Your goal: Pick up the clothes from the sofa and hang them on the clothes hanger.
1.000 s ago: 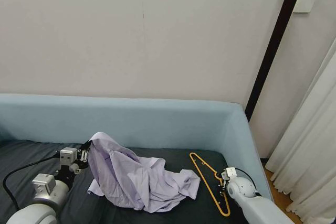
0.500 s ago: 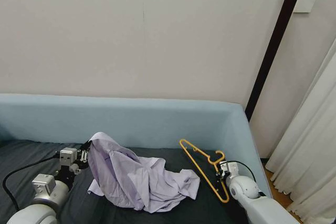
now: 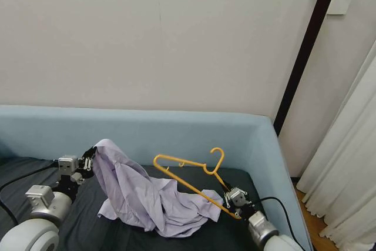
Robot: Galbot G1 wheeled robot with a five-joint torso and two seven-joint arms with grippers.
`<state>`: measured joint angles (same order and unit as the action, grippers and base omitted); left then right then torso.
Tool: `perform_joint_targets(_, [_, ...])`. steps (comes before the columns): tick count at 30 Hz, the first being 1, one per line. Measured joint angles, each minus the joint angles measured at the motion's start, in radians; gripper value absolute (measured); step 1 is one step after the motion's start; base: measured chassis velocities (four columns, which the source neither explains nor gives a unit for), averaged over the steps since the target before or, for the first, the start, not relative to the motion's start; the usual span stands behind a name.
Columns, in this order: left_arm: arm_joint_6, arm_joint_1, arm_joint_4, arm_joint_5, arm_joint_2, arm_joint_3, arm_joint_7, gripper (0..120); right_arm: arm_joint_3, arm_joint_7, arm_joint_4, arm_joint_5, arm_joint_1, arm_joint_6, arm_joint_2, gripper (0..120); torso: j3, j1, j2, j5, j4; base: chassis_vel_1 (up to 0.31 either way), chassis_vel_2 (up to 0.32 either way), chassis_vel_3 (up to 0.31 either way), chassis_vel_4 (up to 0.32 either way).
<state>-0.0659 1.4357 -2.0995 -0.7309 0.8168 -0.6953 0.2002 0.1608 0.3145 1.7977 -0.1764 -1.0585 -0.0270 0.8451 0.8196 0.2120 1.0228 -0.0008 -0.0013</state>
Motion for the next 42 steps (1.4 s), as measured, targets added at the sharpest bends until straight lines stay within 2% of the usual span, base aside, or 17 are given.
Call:
perform_joint_targets(1, [-0.003, 0.001, -0.010, -0.004, -0.002, 0.000, 0.001, 0, 0.021, 0.024, -0.004, -0.072, 0.007, -0.012, 0.003, 4, 0.000, 0.000, 0.000, 0.0000, 0.0000, 0.000, 0.000, 0.000, 0.000])
perform_joint_targets(2, [-0.003, 0.001, -0.010, -0.004, -0.002, 0.000, 0.001, 0, 0.021, 0.024, -0.004, -0.072, 0.007, -0.012, 0.003, 4, 0.000, 0.000, 0.000, 0.0000, 0.0000, 0.000, 0.000, 0.000, 0.000])
perform_joint_targets(6, [-0.013, 0.019, -0.045, -0.009, -0.002, 0.001, 0.006, 0, 0.147, 0.102, 0.008, -0.222, 0.064, 0.017, 0.019, 4, 0.000, 0.000, 0.000, 0.0000, 0.0002, 0.000, 0.000, 0.000, 0.000])
perform_joint_targets(12, [-0.015, 0.030, -0.059, -0.005, 0.016, 0.016, 0.009, 0, 0.241, 0.124, 0.058, -0.260, 0.117, 0.087, 0.043, 4, 0.000, 0.000, 0.000, -0.0001, 0.0002, 0.000, 0.000, 0.000, 0.000])
perform_joint_targets(17, [-0.015, 0.029, -0.065, 0.007, 0.045, 0.043, 0.010, 0, 0.348, 0.168, 0.069, -0.227, 0.193, 0.246, 0.068, 4, 0.000, 0.000, 0.000, -0.0002, 0.0002, 0.000, 0.000, 0.000, 0.000])
perform_joint_targets(24, [-0.015, 0.029, -0.073, 0.019, 0.055, 0.054, 0.011, 0, 0.389, 0.210, 0.059, -0.142, 0.220, 0.388, 0.070, 4, 0.000, 0.000, 0.000, 0.0000, -0.0001, 0.000, 0.000, 0.000, 0.000])
perform_joint_targets(36, [-0.021, 0.047, -0.100, 0.039, 0.062, 0.083, 0.008, 0, 0.383, 0.232, 0.066, -0.010, 0.241, 0.441, 0.071, 4, 0.000, 0.000, 0.000, 0.0000, -0.0001, 0.000, 0.000, 0.000, 0.000])
perform_joint_targets(42, [-0.022, 0.066, -0.134, 0.057, 0.094, 0.141, 0.001, 0, 0.412, 0.259, 0.113, 0.143, 0.277, 0.509, 0.098, 4, 0.000, 0.000, 0.000, 0.0000, 0.0001, 0.000, 0.000, 0.000, 0.000])
